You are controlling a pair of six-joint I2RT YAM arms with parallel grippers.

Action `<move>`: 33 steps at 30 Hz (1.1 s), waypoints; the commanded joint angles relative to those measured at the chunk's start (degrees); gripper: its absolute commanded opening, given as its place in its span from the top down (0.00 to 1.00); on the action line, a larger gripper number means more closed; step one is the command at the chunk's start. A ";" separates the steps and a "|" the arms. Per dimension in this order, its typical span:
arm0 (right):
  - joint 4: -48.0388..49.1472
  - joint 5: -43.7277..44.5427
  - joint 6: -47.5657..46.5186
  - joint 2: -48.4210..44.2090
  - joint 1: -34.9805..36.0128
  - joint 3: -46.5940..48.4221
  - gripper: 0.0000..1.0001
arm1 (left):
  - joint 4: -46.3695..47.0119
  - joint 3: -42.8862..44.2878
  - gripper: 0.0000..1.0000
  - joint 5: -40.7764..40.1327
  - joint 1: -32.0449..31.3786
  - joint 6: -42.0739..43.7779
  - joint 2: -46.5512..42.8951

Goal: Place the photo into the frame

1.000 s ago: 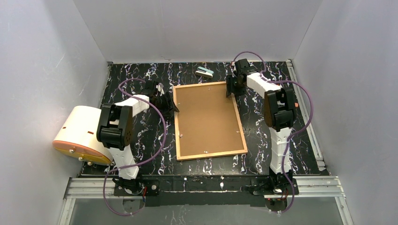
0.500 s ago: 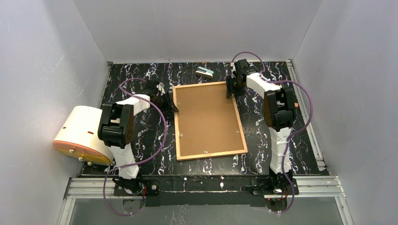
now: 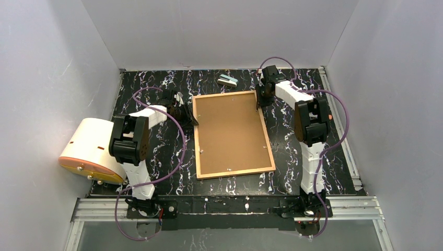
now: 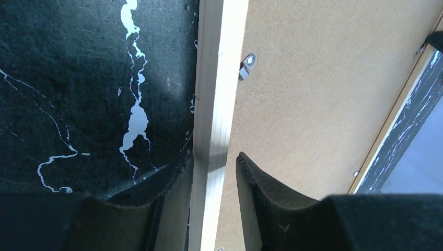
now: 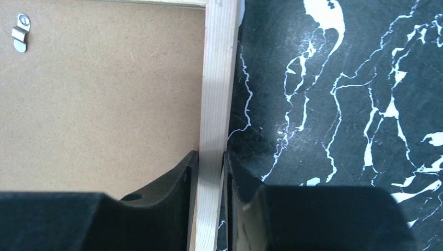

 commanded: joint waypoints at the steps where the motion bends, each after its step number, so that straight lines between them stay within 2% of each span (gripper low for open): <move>1: -0.61 1.50 -0.52 -0.11 0.16 -1.09 0.72 | -0.16 -0.48 0.66 -0.26 0.13 -0.07 -0.45; 6: 0.10 -0.65 -1.12 -0.91 0.16 -2.33 0.82 | 0.42 -0.72 0.66 0.00 0.13 -0.55 -0.31; 9: 0.69 -0.73 -0.28 -1.50 0.21 -2.24 0.82 | 0.61 -0.70 0.66 0.03 0.18 -0.69 -0.43; 14: -4.63 3.22 8.37 0.22 0.09 3.61 0.53 | 0.86 -0.79 0.66 -0.15 0.14 -0.77 -0.55; 19: -11.36 6.93 19.68 0.99 0.16 5.38 0.46 | 1.33 -1.26 0.66 0.06 0.13 -1.10 -0.80; 25: -15.20 9.13 23.61 1.46 1.30 4.14 0.45 | 2.13 -1.94 0.66 0.70 0.13 -1.65 -0.49; 33: -17.80 10.95 25.13 4.02 2.23 5.76 0.54 | 2.87 -2.07 0.66 1.41 0.14 -2.01 -0.17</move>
